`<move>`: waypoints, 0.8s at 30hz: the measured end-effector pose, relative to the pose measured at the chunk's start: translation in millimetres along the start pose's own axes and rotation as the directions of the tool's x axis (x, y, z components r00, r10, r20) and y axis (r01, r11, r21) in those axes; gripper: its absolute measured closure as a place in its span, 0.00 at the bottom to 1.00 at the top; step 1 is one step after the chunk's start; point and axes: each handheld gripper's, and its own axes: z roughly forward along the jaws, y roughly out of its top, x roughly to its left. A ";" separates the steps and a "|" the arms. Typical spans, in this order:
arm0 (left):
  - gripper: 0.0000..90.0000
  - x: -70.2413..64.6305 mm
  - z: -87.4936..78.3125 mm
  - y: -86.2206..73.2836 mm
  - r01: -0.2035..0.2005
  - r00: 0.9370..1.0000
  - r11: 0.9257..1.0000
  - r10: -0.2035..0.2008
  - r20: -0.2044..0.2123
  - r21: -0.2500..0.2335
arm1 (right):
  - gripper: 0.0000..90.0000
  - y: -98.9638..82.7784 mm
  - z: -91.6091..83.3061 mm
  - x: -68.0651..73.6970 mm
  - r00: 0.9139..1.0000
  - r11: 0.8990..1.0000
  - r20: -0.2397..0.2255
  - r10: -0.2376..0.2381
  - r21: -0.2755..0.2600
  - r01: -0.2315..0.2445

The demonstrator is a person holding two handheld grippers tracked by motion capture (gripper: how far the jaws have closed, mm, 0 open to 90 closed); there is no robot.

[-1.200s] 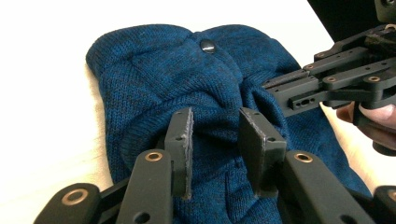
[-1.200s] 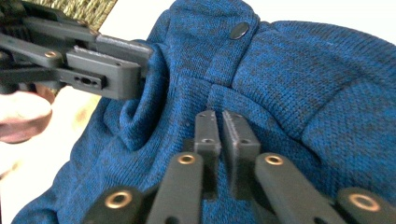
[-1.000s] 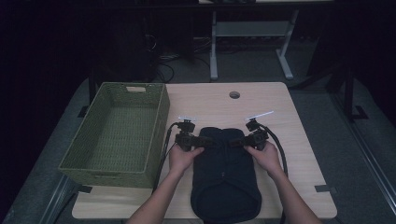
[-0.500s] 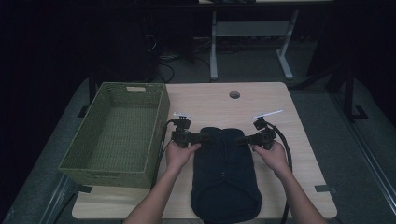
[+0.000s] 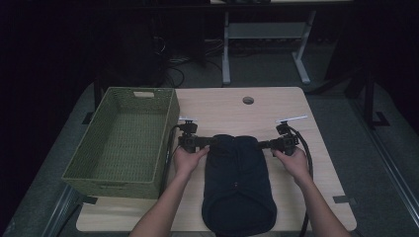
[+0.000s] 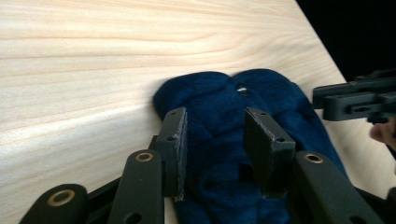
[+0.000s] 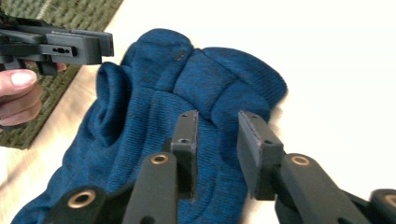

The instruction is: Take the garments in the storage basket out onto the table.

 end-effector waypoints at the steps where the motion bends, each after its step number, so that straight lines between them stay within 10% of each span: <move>1: 0.66 1.1 0.9 -0.1 0.005 1.000 1.000 -0.005 -0.002 0.001 | 0.73 2.4 -0.1 -1.9 1.000 1.000 0.007 -0.004 0.007 0.004; 24: 0.68 16.5 21.8 -4.0 0.095 0.995 0.995 -0.095 0.023 0.033 | 0.70 18.8 16.7 -17.1 0.996 0.995 -0.006 0.086 0.050 -0.086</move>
